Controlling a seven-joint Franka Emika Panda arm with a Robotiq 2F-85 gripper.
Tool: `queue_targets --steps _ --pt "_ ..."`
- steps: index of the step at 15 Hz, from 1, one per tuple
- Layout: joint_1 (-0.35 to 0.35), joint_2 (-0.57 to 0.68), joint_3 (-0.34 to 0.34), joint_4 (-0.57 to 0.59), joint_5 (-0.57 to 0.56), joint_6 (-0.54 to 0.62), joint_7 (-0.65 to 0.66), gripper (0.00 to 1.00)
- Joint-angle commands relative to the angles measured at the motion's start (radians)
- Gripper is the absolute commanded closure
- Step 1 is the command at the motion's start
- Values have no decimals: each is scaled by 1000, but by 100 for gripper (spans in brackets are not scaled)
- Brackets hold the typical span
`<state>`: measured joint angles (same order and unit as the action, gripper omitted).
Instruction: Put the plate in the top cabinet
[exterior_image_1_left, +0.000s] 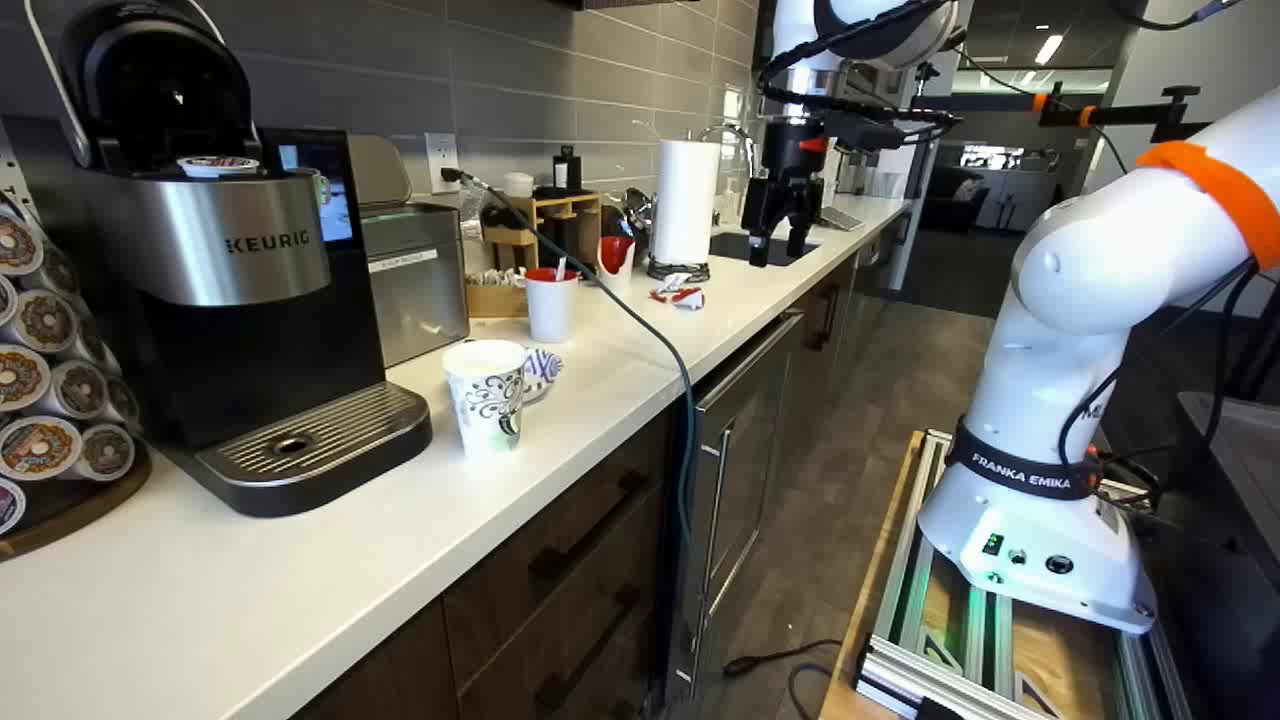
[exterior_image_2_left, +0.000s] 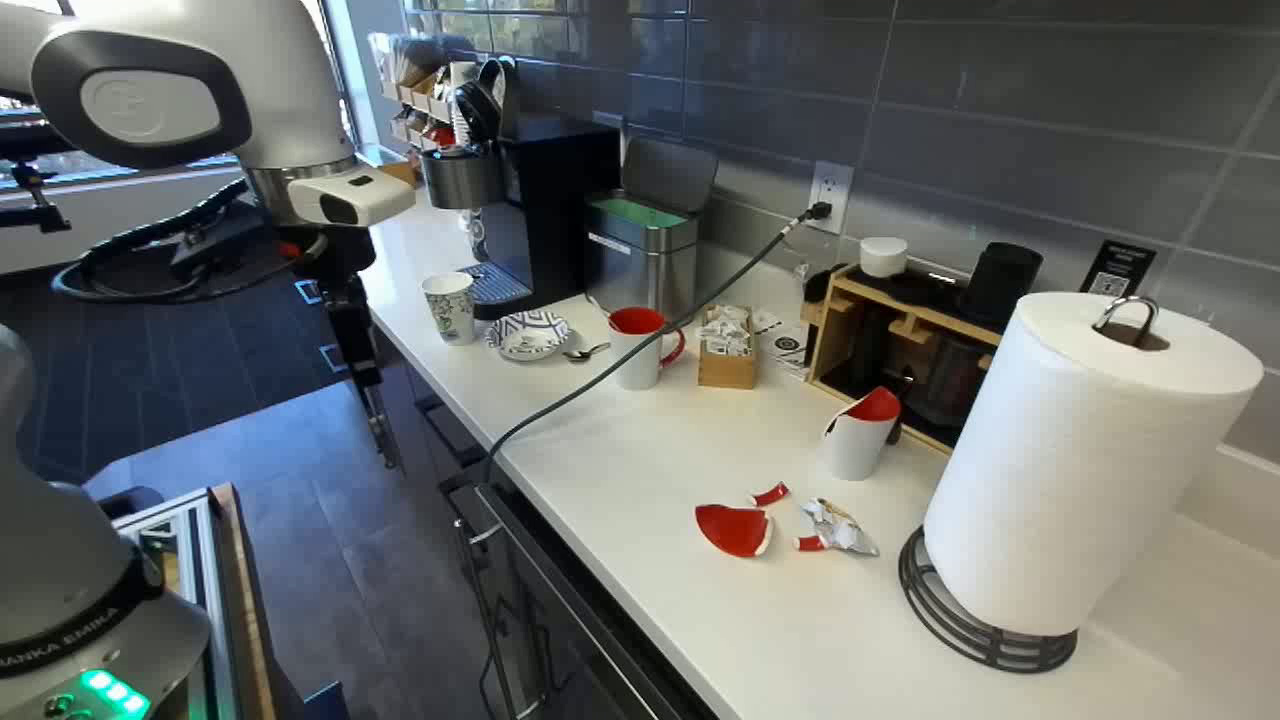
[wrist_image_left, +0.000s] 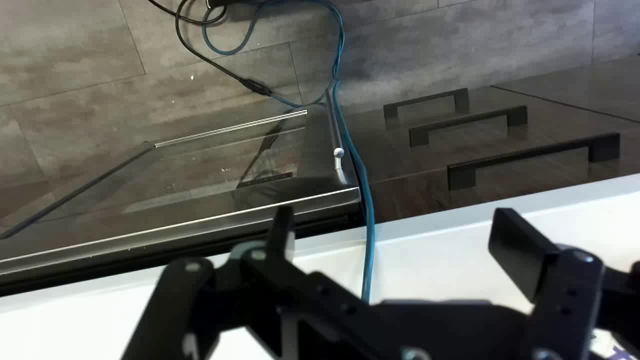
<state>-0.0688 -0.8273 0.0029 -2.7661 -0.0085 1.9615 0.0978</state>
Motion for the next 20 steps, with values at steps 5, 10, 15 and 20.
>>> queue_targets --steps 5,10,15,20 --pt "1 9 -1 -19 -1 -3 0 0" --pt "1 9 -1 -19 -1 -3 0 0" --pt "1 9 -1 -19 -1 -3 0 0" --pt "61 191 32 -15 272 258 176 0"
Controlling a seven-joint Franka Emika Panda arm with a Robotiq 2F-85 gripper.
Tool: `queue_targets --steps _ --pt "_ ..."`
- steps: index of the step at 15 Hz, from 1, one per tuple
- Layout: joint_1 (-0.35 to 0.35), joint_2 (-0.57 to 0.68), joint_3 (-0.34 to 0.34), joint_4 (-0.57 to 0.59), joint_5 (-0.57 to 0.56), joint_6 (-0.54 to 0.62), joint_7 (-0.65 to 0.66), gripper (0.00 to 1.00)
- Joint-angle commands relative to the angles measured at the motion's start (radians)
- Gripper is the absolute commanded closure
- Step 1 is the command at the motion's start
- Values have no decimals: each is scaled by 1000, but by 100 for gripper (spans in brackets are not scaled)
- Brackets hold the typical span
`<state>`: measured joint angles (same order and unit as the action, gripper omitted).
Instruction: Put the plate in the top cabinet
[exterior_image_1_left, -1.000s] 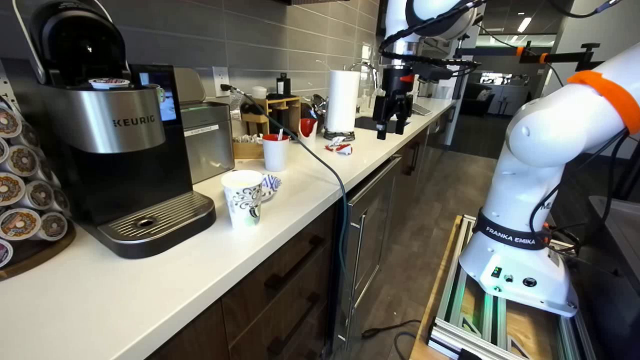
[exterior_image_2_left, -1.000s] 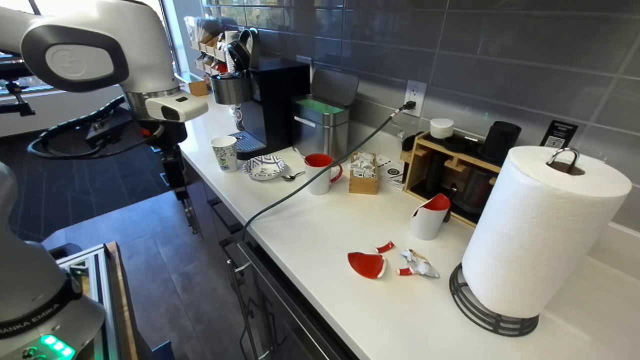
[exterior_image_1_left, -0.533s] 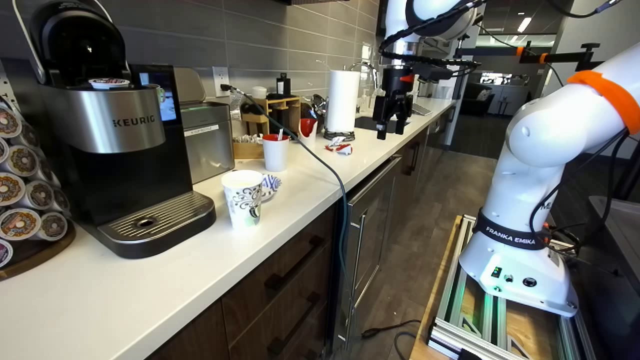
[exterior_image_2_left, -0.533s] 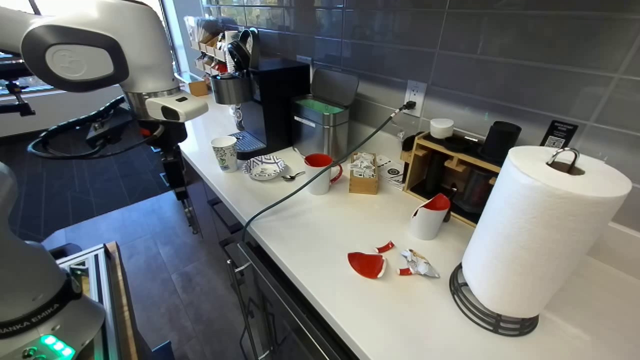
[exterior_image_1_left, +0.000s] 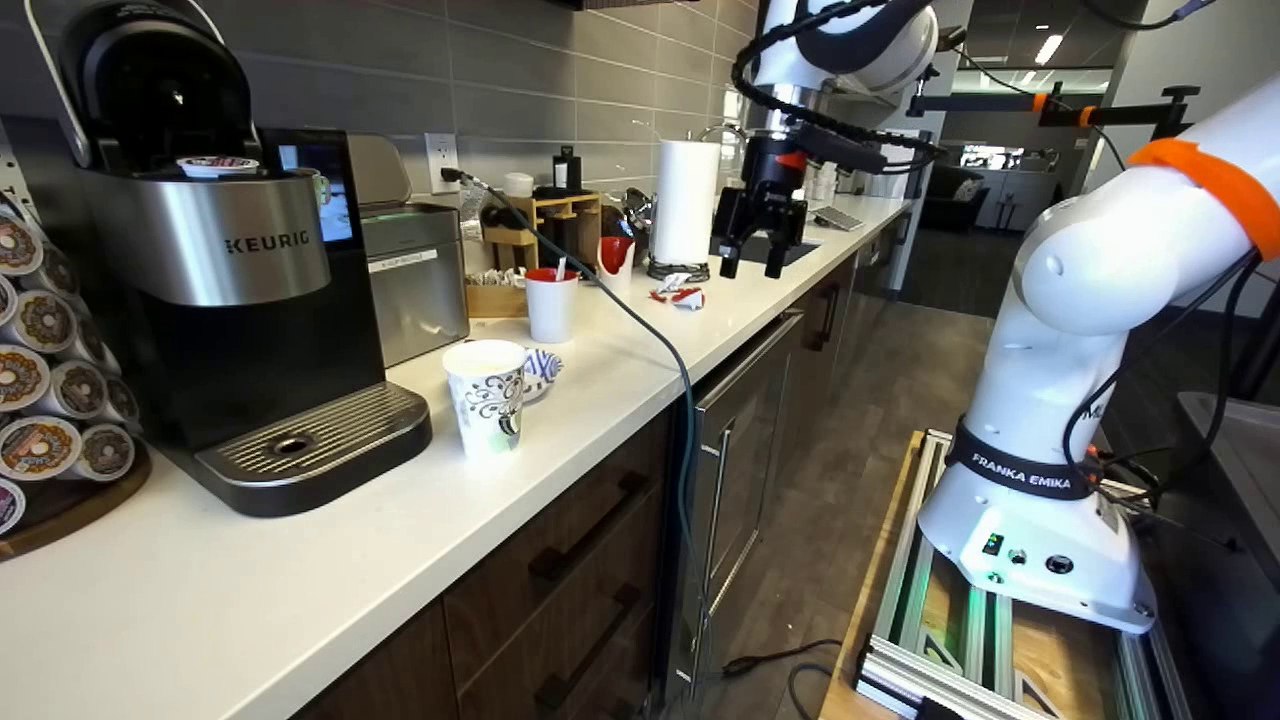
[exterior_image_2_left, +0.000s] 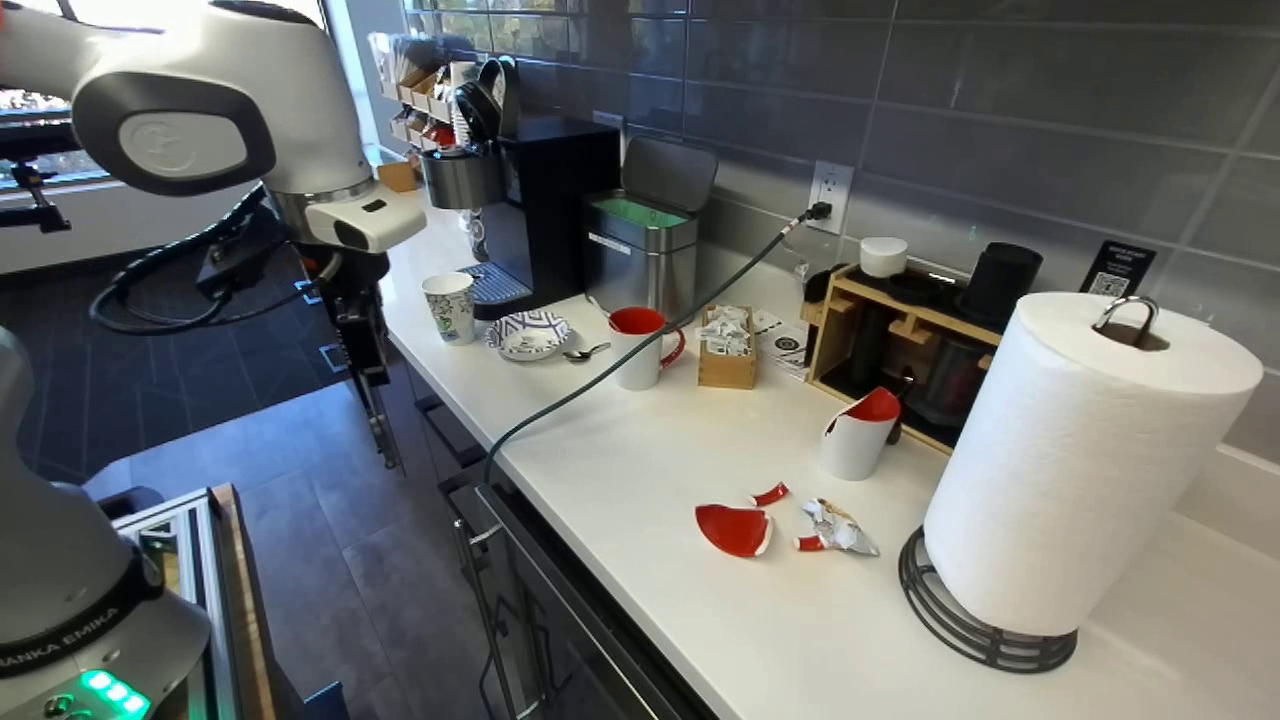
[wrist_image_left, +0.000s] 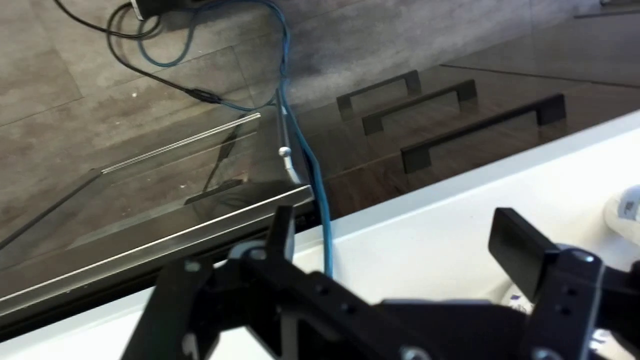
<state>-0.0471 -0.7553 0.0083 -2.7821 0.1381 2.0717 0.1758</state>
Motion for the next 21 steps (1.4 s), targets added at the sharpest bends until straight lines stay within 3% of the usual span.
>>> queue_targets --steps 1,6,9,13,14,18,21 --pt "56 154 32 2 180 213 119 0" --pt "196 354 72 15 464 640 171 0" --pt "270 473 77 40 568 791 142 0" --pt "349 580 40 83 714 872 67 0" --pt "311 527 65 47 644 851 114 0" --pt "329 571 51 78 679 854 90 0" --pt "388 604 12 133 857 882 -30 0"
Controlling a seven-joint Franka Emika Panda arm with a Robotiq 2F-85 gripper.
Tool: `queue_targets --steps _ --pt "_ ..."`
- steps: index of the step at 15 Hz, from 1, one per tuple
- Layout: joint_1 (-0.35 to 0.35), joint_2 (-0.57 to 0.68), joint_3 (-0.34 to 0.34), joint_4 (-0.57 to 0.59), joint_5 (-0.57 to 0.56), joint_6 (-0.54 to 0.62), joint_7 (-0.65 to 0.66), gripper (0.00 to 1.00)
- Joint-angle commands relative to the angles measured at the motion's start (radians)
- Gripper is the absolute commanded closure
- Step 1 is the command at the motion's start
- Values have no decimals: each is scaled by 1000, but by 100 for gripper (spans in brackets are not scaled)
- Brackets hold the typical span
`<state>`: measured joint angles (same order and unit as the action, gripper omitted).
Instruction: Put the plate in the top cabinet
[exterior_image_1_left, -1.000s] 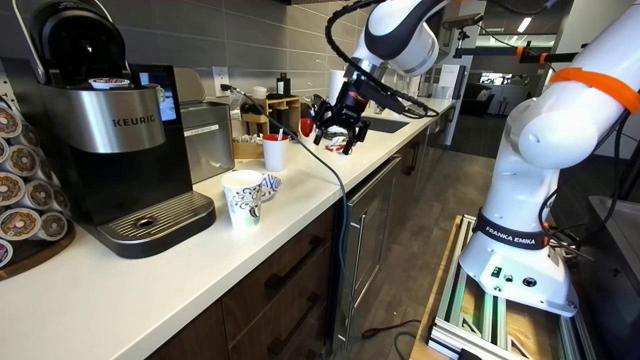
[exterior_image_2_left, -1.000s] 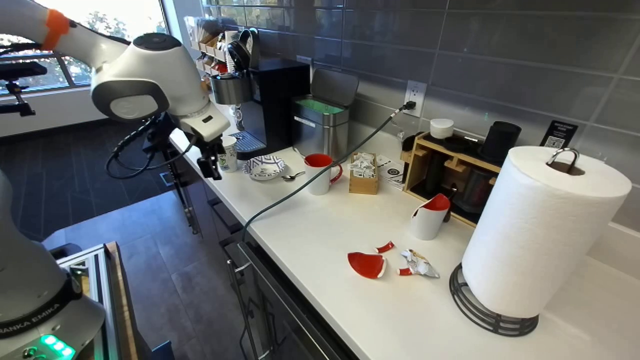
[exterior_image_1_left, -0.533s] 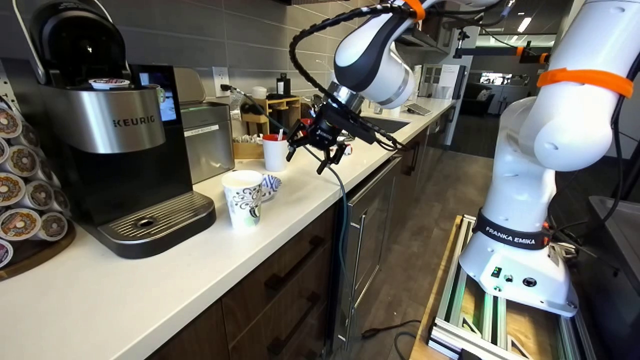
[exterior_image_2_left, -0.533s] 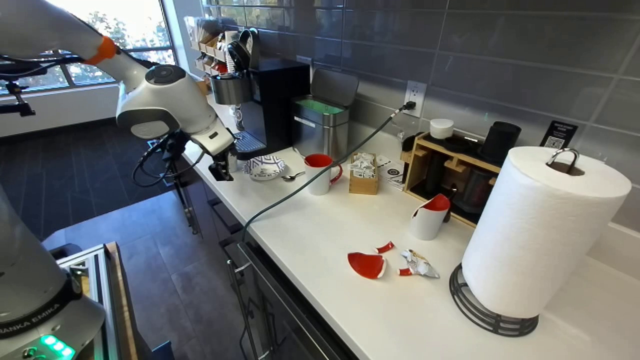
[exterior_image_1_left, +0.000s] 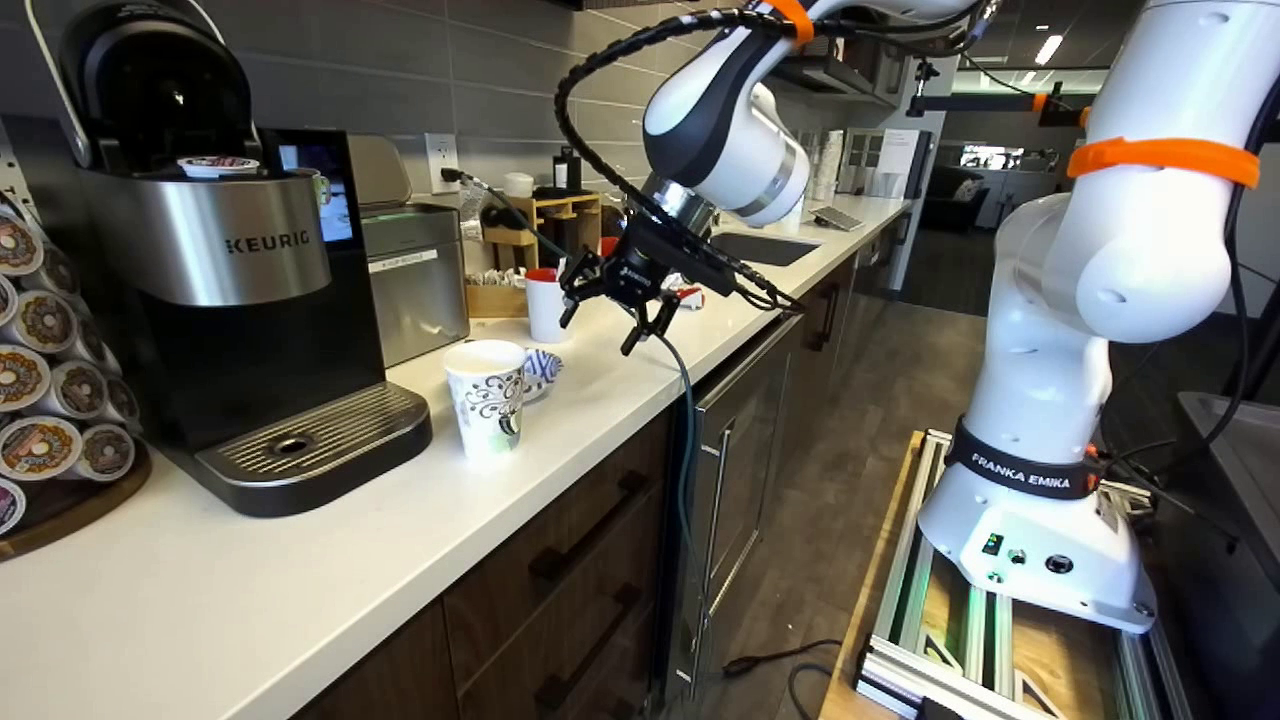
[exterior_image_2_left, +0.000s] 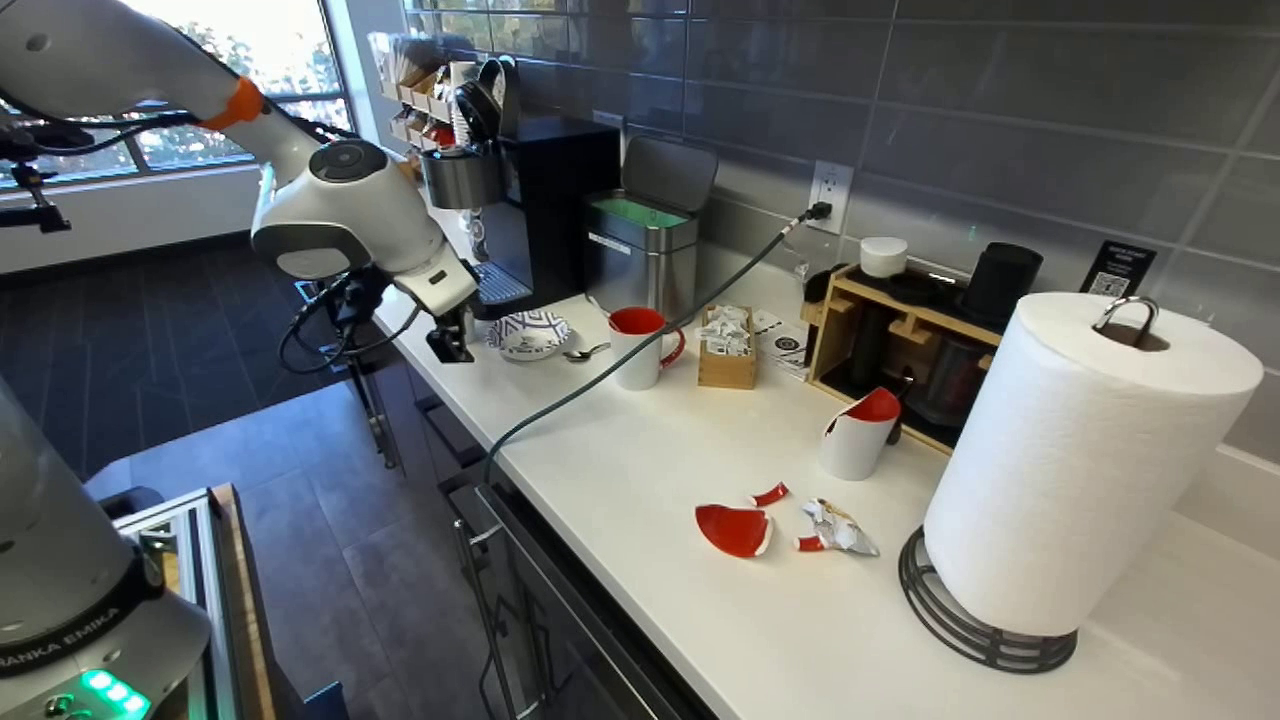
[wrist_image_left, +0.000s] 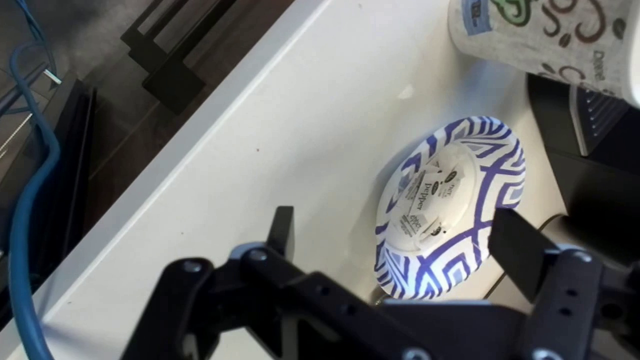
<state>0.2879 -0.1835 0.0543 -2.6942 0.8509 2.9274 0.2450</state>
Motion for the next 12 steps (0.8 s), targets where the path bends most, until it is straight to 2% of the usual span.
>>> queue_targets --steps 1,5,9,12 --pt "65 44 -38 58 206 55 -134 0" --pt "100 86 -57 124 446 113 -317 0" --pt "91 136 -62 150 569 64 -484 0" --pt "84 178 -58 177 679 69 -591 0"
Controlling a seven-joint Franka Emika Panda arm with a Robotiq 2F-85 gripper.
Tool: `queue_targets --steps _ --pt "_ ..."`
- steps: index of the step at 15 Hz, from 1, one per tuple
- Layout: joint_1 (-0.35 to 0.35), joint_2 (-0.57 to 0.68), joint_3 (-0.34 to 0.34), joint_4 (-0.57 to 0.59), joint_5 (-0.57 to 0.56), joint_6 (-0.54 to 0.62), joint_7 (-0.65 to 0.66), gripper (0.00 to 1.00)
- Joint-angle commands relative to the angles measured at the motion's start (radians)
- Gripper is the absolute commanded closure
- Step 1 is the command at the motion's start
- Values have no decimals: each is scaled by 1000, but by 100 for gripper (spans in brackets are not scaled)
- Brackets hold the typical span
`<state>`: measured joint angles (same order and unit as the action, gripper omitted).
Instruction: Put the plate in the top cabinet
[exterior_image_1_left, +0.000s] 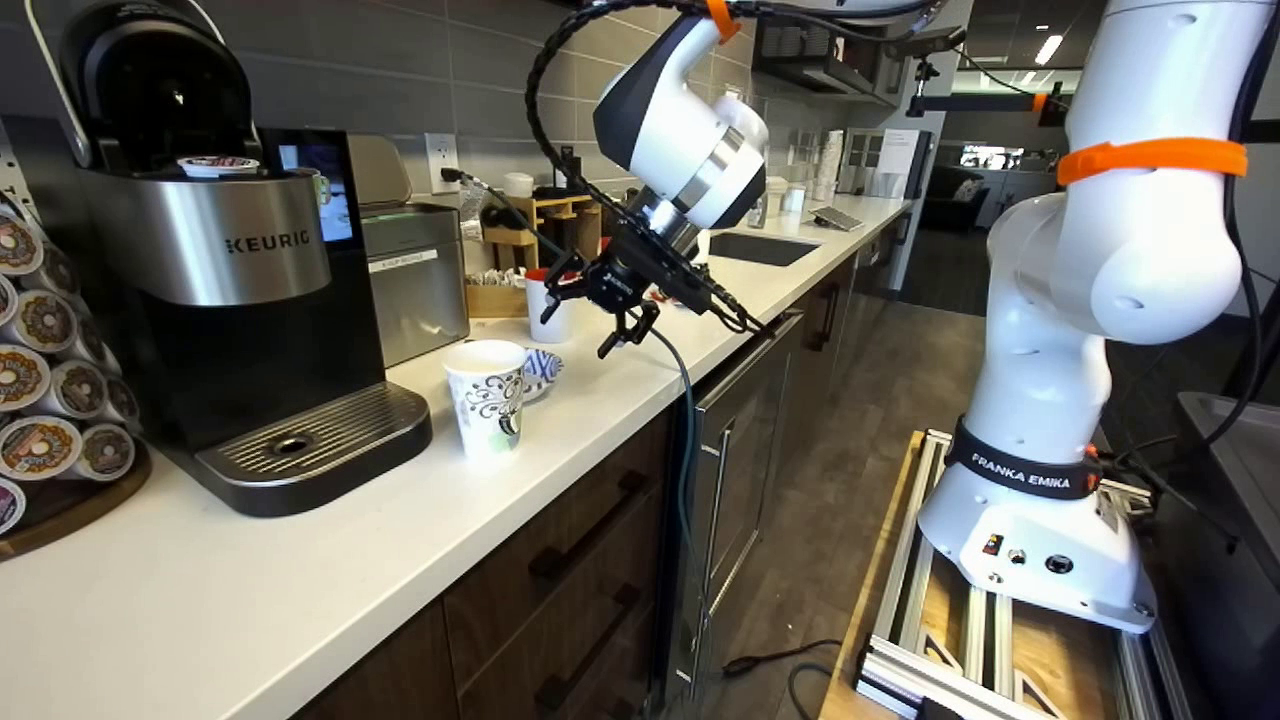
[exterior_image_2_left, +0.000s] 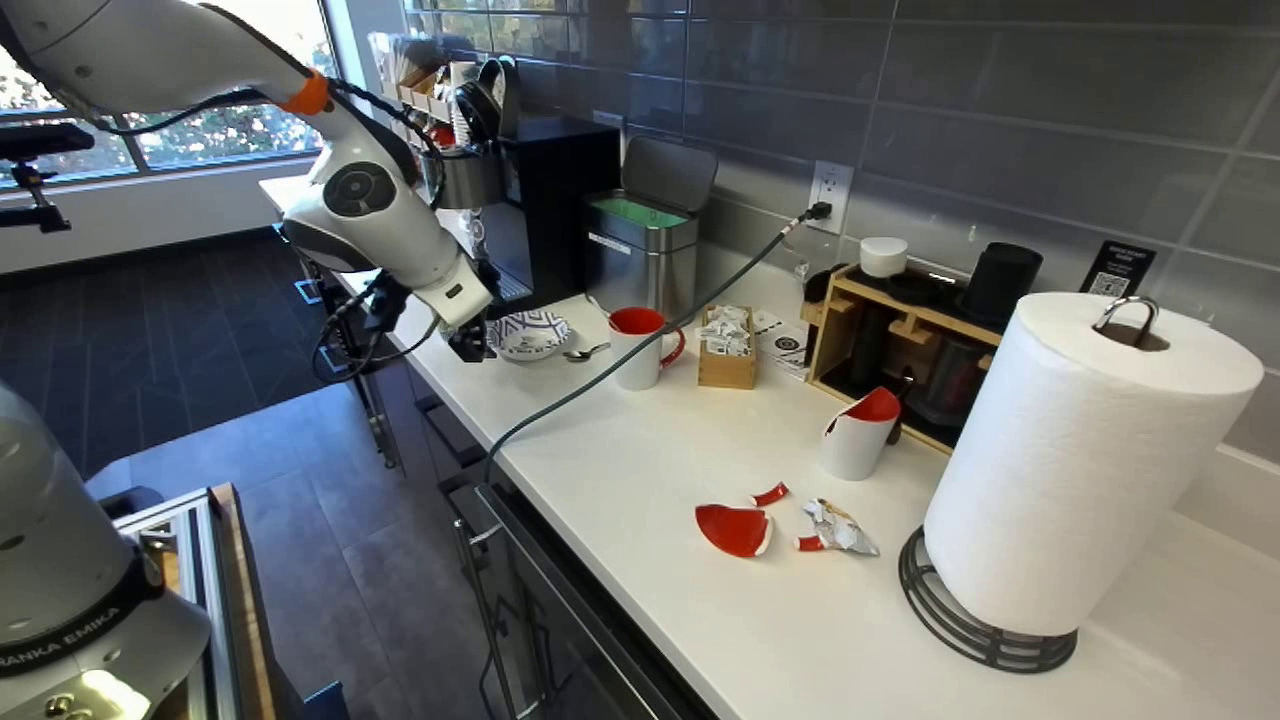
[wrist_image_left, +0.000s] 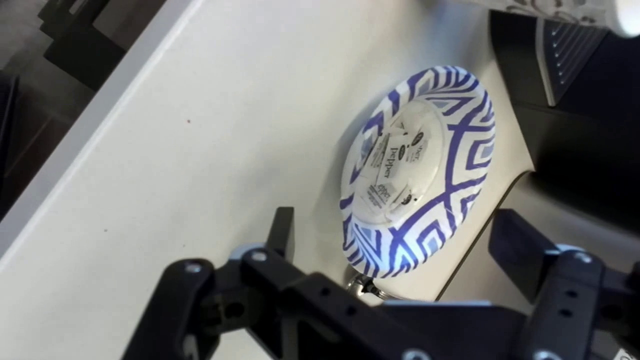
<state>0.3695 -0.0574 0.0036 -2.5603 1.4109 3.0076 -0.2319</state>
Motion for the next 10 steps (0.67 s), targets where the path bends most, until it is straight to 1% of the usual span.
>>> queue_targets --steps 1,5,10 --pt "3 69 -5 69 190 2 -165 0" --pt "-8 130 -8 144 418 -13 -346 0" --pt "-11 208 -30 204 608 -27 -523 0"
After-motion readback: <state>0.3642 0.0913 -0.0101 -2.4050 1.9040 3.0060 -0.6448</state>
